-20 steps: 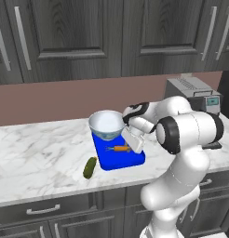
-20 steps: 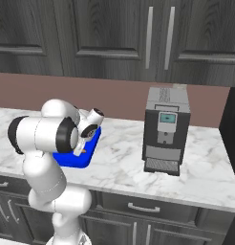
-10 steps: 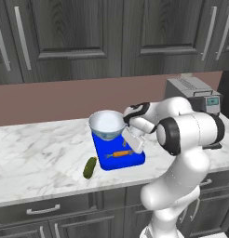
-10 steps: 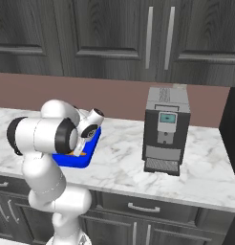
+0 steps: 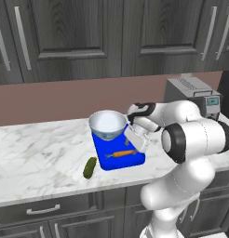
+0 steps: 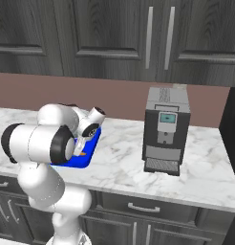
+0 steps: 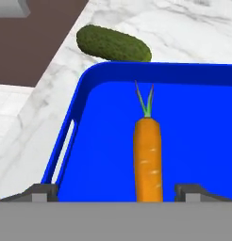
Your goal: Place the two vegetables and bowl onto the tray for setting up a vegetable dip station.
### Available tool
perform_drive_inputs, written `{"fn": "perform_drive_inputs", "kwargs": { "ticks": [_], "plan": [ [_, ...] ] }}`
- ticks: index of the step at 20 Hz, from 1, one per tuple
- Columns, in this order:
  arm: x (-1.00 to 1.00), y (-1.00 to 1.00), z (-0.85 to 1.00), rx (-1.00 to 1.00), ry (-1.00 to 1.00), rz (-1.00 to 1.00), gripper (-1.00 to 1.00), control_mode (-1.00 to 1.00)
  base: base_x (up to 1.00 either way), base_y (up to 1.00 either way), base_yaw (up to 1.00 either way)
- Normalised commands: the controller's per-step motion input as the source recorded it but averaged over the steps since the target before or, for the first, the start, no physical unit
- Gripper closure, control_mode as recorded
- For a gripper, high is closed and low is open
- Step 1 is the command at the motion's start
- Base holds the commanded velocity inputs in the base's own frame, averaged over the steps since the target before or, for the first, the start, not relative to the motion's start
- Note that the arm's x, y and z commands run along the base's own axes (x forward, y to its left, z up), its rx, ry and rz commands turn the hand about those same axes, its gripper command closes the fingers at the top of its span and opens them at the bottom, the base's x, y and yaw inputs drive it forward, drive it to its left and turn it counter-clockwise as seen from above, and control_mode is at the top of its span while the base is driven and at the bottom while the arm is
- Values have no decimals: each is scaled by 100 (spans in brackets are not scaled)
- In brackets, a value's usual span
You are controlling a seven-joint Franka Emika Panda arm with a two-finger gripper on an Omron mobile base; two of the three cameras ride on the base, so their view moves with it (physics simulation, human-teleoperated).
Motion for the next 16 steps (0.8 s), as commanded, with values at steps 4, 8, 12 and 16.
{"fn": "perform_drive_inputs", "kwargs": {
  "ticks": [4, 8, 12, 16],
  "plan": [
    [-34, -3, 24, 0, 3, -2, -100, -100, 0, 0, 0],
    [-42, 1, 18, 4, 14, -5, -100, -100, 0, 0, 0],
    [-46, 13, 7, 2, 10, -5, -100, -100, 0, 0, 0],
    [-40, 23, 5, 0, 4, -1, -100, -100, 0, 0, 0]
  ]
}}
